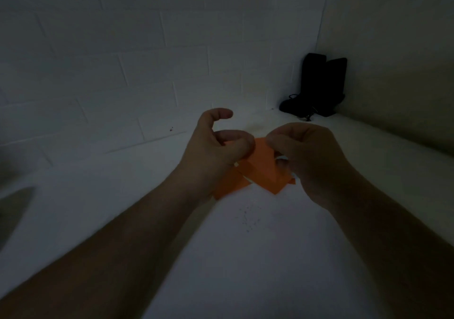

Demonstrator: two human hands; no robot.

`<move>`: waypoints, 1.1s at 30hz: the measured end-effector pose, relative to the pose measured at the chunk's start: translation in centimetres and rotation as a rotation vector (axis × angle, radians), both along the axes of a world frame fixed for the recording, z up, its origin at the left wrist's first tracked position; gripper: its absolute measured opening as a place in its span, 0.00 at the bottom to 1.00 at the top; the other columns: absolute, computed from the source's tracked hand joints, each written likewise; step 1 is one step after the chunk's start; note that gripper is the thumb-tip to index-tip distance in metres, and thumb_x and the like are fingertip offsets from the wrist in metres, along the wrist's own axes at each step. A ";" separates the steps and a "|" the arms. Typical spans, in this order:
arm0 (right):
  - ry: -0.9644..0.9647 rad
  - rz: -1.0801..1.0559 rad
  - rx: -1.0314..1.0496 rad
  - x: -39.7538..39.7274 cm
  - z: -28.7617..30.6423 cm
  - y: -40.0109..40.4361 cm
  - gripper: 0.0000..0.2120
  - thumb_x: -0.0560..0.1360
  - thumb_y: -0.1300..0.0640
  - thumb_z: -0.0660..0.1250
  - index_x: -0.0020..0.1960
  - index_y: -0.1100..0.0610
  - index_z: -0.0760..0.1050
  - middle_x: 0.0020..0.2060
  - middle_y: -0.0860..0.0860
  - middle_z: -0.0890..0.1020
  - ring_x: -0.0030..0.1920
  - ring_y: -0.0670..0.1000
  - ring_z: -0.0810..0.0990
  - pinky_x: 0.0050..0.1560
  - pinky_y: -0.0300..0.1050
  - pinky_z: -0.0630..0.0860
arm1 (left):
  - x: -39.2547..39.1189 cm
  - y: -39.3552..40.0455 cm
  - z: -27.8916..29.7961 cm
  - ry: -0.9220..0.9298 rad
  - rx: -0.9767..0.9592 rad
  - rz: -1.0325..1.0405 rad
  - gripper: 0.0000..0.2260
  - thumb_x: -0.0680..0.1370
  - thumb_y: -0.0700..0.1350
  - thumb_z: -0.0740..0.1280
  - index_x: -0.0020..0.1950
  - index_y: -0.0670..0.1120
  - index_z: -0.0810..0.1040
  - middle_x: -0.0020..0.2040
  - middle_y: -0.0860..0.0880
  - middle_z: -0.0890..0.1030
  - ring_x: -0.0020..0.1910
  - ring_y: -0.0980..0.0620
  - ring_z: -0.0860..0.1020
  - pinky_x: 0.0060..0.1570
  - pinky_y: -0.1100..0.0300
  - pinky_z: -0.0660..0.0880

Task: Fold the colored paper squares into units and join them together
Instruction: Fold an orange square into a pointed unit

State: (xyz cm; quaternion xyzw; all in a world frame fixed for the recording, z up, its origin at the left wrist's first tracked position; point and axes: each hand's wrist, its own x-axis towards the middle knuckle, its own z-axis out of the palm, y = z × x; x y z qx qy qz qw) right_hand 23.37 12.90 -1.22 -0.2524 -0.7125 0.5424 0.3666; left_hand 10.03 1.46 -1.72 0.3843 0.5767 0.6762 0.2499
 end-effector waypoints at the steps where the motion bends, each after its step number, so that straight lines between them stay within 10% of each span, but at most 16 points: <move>1: 0.006 -0.009 -0.006 0.0 0.0 0.1 0.06 0.76 0.62 0.70 0.42 0.57 0.83 0.38 0.57 0.85 0.40 0.58 0.83 0.44 0.53 0.82 | -0.1 0.0 0.1 -0.006 -0.006 0.008 0.22 0.77 0.36 0.73 0.66 0.50 0.70 0.48 0.45 0.87 0.46 0.46 0.85 0.56 0.46 0.82; 33: 0.088 0.005 -0.174 0.6 0.5 1.0 0.09 0.77 0.63 0.67 0.39 0.58 0.79 0.34 0.54 0.82 0.36 0.50 0.82 0.45 0.51 0.82 | -0.4 -0.5 1.2 -0.153 0.004 0.045 0.17 0.78 0.32 0.70 0.64 0.48 0.75 0.47 0.42 0.88 0.48 0.43 0.86 0.52 0.53 0.83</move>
